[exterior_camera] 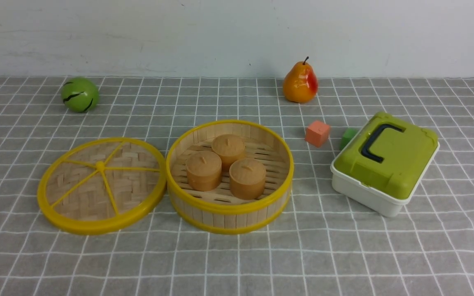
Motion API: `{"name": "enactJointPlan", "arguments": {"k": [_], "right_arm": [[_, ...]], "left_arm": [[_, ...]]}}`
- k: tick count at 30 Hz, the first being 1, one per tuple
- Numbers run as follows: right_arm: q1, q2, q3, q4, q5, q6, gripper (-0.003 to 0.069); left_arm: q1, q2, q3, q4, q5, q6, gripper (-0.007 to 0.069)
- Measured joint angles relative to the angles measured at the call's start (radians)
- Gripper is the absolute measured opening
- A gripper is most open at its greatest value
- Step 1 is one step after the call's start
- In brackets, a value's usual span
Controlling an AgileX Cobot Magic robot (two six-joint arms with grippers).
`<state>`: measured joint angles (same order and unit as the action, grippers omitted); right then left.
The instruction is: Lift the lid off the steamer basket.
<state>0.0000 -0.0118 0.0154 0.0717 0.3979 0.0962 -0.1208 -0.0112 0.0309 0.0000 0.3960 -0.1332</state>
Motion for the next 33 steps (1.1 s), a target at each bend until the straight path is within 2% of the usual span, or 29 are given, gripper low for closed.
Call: {"name": "enactJointPlan", "arguments": {"k": [33], "right_arm": [[0.000, 0.000, 0.000, 0.000, 0.000, 0.000, 0.0241]], "left_arm": [[0.000, 0.000, 0.000, 0.000, 0.000, 0.000, 0.0026]]}}
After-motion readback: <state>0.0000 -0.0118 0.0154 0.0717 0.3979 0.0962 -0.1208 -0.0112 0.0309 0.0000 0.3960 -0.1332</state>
